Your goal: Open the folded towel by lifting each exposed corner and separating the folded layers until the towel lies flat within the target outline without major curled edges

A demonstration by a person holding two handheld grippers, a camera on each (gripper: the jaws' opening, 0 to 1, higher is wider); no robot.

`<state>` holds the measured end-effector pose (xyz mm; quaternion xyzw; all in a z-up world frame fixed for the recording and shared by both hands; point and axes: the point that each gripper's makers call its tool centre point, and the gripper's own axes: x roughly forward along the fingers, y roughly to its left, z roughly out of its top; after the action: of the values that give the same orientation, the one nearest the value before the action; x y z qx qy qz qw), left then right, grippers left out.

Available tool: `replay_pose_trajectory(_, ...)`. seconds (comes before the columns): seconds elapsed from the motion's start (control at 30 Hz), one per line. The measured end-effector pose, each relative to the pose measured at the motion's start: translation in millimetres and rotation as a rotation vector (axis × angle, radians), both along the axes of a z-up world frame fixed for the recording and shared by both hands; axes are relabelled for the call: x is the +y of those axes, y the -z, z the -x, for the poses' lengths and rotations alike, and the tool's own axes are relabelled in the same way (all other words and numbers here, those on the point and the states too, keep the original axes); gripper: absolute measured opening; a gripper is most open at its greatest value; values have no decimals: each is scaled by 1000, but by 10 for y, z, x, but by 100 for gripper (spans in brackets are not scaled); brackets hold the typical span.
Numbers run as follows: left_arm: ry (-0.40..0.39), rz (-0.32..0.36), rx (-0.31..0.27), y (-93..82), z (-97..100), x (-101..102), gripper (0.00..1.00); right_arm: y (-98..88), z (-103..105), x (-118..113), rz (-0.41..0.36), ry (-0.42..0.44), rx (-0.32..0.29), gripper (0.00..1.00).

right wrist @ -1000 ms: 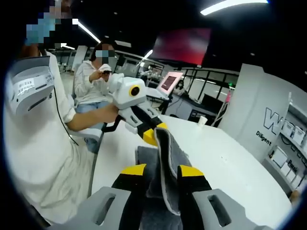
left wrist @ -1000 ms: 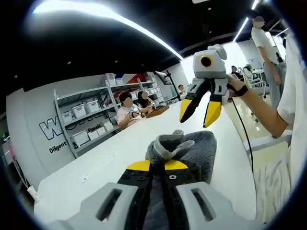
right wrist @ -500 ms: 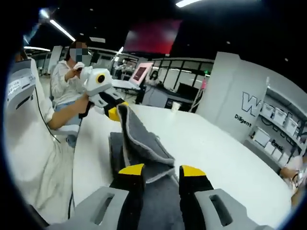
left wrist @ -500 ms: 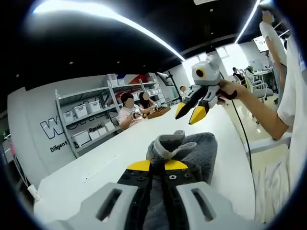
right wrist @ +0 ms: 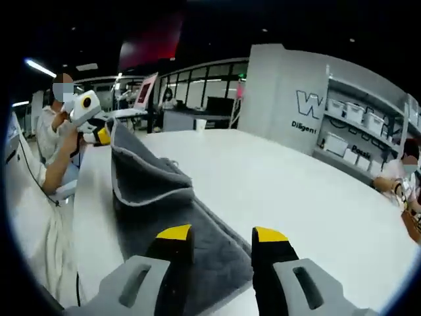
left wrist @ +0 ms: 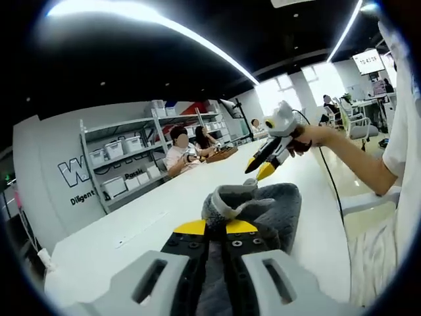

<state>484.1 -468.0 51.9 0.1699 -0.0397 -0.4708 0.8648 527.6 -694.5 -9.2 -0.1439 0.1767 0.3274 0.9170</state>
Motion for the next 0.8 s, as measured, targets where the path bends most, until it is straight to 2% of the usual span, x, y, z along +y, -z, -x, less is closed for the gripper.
replay_pose_trajectory(0.17, 6, -12, -2, 16, 16, -18, 6, 312, -73, -18, -13, 8, 93, 37)
replay_pose_trajectory(0.2, 5, -14, -1, 17, 14, -13, 6, 374, -98, -59, -27, 38, 118, 41)
replay_pose_trajectory(0.27, 2, -12, -1, 7, 11, 1, 6, 410, -154, -124, -29, 80, 116, 52)
replay_pose_trajectory(0.3, 1, -11, 2, 2, 7, 9, 6, 432, -172, -146, -16, 86, 112, 55)
replay_pose_trajectory(0.4, -5, -8, 0, -11, 4, 27, 6, 564, -162, -150, -1, 77, 150, 49)
replay_pose_trajectory(0.53, -6, -4, -1, -25, 8, 42, 6, 649, -197, -69, -46, 58, 173, 46)
replay_pose_trajectory(0.6, -9, -6, -1, -28, 6, 53, 6, 714, -219, -122, 14, 88, 180, 40)
replay_pose_trajectory(0.63, -11, -6, 0, -31, 3, 58, 6, 743, -225, -129, 29, 98, 189, 40)
replay_pose_trajectory(0.8, -13, -4, -7, -54, 5, 57, 6, 762, -271, -108, -3, 102, 193, 42)
